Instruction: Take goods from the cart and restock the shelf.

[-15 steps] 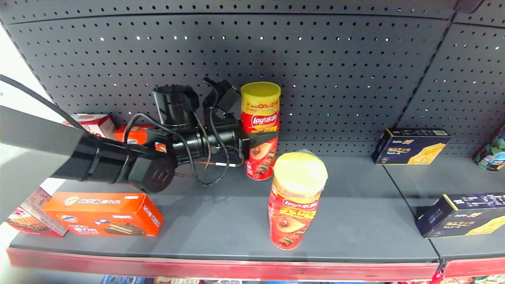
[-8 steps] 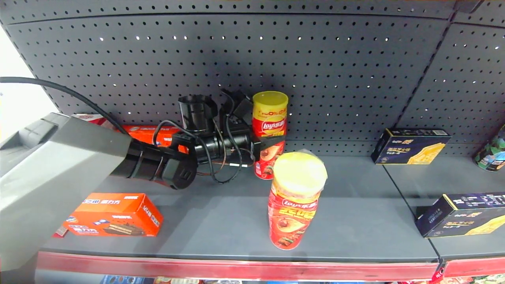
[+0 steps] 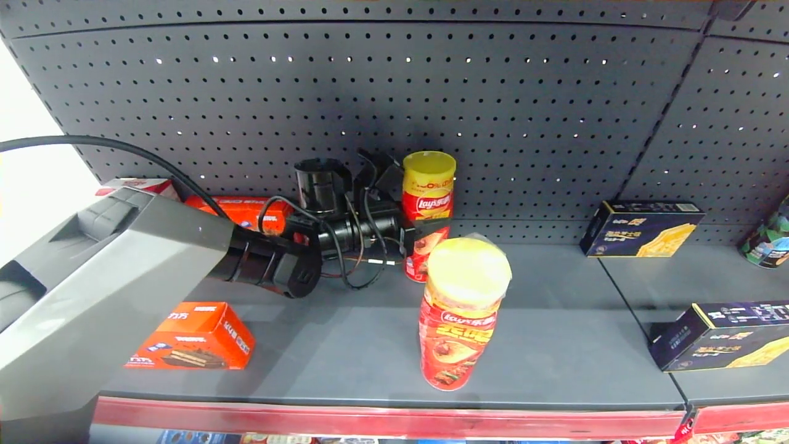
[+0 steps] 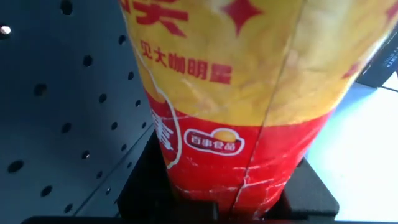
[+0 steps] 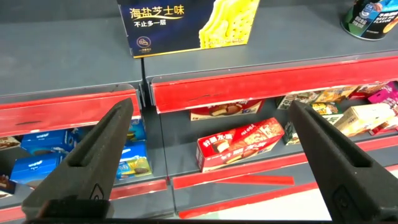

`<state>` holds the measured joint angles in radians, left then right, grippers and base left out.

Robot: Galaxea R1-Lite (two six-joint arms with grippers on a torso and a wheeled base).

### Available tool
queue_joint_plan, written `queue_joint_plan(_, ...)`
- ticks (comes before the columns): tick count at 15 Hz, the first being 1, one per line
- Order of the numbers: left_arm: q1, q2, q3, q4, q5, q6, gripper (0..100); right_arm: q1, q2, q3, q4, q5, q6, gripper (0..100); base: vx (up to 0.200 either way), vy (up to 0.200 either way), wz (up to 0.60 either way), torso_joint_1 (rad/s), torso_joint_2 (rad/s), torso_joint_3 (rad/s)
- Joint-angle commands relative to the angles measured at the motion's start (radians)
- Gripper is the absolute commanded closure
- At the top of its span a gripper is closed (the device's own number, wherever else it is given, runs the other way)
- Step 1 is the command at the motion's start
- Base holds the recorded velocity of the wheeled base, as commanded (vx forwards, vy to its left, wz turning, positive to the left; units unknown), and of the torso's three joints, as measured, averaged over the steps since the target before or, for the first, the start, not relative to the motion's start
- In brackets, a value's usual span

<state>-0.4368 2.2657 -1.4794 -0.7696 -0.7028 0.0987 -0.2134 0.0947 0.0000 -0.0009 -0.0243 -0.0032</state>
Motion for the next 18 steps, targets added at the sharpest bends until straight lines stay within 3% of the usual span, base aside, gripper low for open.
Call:
queue_joint_plan(1,0.0,0.008,0.004,0.001,0.0,0.001,0,0.0,0.003,0.0,-0.001,0.0,-0.001,0,0.0,0.0,0.0,0.0,0.0,0.0)
queue_joint_plan(4,0.004,-0.002,0.021,0.001,0.0,0.003,0,0.0,0.003,0.0,-0.001,0.0,-0.001,0,0.0,0.0,0.0,0.0,0.0,0.0)
queue_joint_plan(9,0.029,-0.153,0.163,0.01,0.009,-0.002,0,0.0,0.003,0.0,-0.001,0.0,-0.001,0,0.0,0.0,0.0,0.0,0.0,0.0)
queue_joint_plan(12,0.013,-0.259,0.241,0.038,0.066,0.001,0,0.0,0.003,0.0,-0.001,0.0,0.0,0,0.0,0.0,0.0,0.0,0.0,0.0)
queue_joint_plan(13,0.009,-0.279,0.252,0.049,0.086,0.012,0,0.0,0.003,0.0,-0.001,0.0,0.0,0,0.0,0.0,0.0,0.0,0.0,0.0)
queue_joint_plan(16,0.007,-0.356,0.32,0.188,0.169,0.101,0,0.0,0.003,0.0,-0.001,0.0,0.0,0,0.0,0.0,0.0,0.0,0.0,0.0)
queue_joint_plan(18,0.009,-0.427,0.372,0.283,0.184,0.114,0,0.0,0.003,0.0,-0.001,0.0,0.0,0,0.0,0.0,0.0,0.0,0.0,0.0)
